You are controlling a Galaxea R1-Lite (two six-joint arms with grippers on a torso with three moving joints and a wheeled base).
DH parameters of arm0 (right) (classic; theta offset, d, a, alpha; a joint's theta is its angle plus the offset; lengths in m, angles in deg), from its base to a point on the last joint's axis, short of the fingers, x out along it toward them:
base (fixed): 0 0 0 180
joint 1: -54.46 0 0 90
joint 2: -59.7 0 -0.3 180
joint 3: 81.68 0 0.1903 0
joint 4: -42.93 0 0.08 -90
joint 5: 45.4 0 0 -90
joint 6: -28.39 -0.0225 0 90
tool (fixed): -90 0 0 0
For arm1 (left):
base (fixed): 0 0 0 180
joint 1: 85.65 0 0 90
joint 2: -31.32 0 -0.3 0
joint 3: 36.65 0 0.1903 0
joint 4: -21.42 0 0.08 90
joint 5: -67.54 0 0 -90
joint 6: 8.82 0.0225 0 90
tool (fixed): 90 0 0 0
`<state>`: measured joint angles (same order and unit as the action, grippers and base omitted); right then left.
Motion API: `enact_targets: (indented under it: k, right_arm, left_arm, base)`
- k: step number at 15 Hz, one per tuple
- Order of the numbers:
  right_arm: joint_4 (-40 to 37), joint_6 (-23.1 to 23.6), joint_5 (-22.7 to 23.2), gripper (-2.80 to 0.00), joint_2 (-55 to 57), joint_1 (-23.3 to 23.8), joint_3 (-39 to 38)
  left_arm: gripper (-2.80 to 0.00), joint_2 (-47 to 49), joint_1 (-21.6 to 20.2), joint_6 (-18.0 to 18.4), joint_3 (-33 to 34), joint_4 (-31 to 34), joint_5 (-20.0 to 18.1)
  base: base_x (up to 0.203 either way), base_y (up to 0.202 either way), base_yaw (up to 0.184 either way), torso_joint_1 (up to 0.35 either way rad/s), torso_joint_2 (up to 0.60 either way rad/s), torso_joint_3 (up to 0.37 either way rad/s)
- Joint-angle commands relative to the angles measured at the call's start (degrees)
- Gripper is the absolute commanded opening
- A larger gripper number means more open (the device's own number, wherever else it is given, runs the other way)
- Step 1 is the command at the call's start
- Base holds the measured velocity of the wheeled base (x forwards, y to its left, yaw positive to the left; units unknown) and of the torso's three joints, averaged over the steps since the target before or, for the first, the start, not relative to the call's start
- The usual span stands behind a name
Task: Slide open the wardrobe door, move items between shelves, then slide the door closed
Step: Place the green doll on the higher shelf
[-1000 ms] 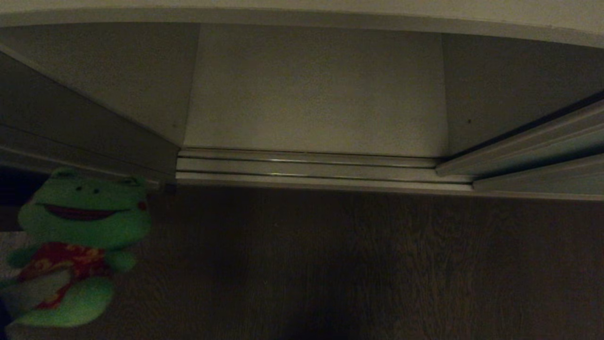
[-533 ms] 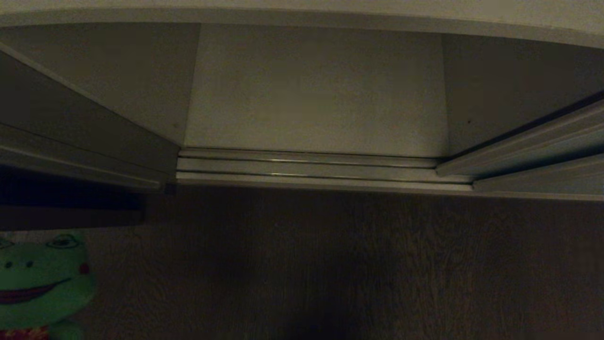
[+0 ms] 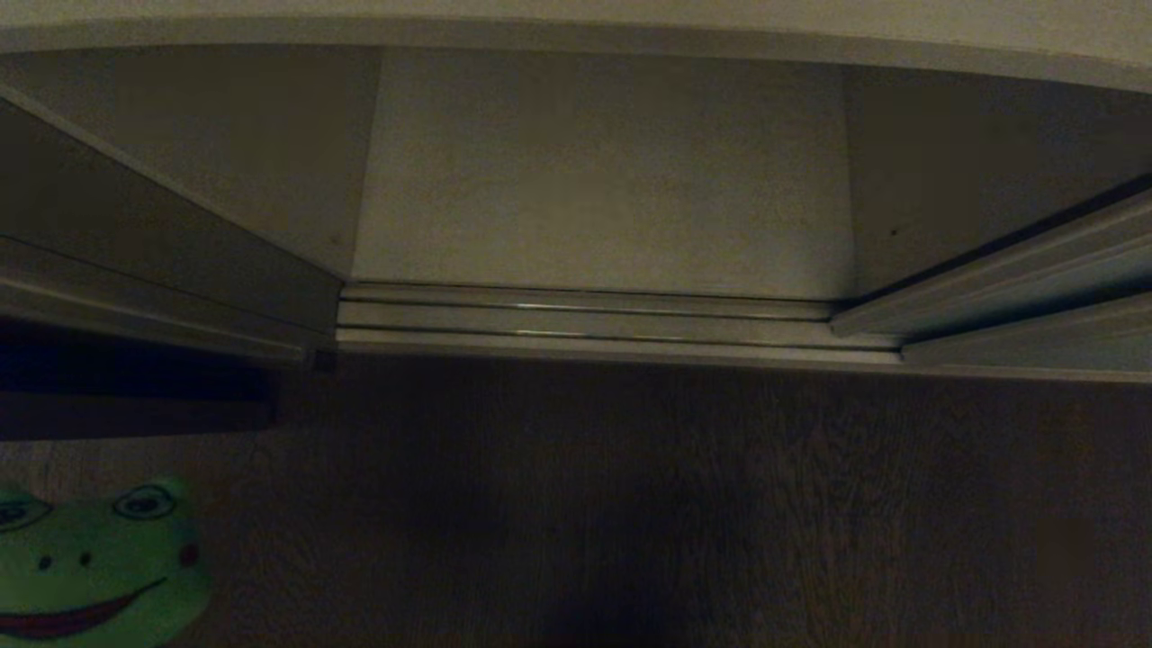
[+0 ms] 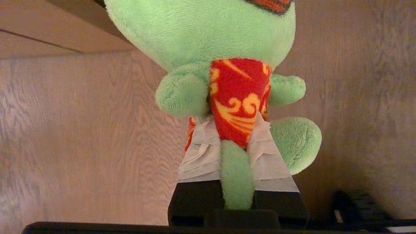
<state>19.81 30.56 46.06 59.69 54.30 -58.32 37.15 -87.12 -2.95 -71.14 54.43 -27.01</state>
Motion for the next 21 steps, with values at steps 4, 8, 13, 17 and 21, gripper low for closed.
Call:
enact_targets:
  k: [4, 8, 13, 17, 21]
  right_arm:
    - [0.0, 0.0, 0.0, -2.8, -0.2, 0.0, 0.0]
    - [0.0, 0.0, 0.0, -2.8, -0.2, 0.0, 0.0]
    - [0.0, 0.0, 0.0, -2.8, -0.2, 0.0, 0.1]
    - [0.0, 0.0, 0.0, -2.8, -0.2, 0.0, 0.0]
    - [0.0, 0.0, 0.0, -2.8, -0.2, 0.0, 0.0]
  left_arm:
    - [-2.8, -5.7, 0.5, 0.3, 10.5, -8.1, 1.6]
    - [-2.8, -5.7, 0.6, -0.6, 11.0, -9.6, 2.3]
    - [-2.8, -5.7, 0.6, -1.0, 11.0, -9.6, 2.3]
    - [-2.8, -5.7, 0.6, -0.6, 11.0, -9.6, 2.3]
    - [-2.8, -5.7, 0.6, -1.1, 11.0, -9.6, 2.3]
  base:
    - [0.0, 0.0, 0.0, 0.0, 0.0, 0.0]
    - [0.0, 0.0, 0.0, 0.0, 0.0, 0.0]
    - [0.0, 0.0, 0.0, 0.0, 0.0, 0.0]
    - [0.0, 0.0, 0.0, 0.0, 0.0, 0.0]
    - [0.0, 0.0, 0.0, 0.0, 0.0, 0.0]
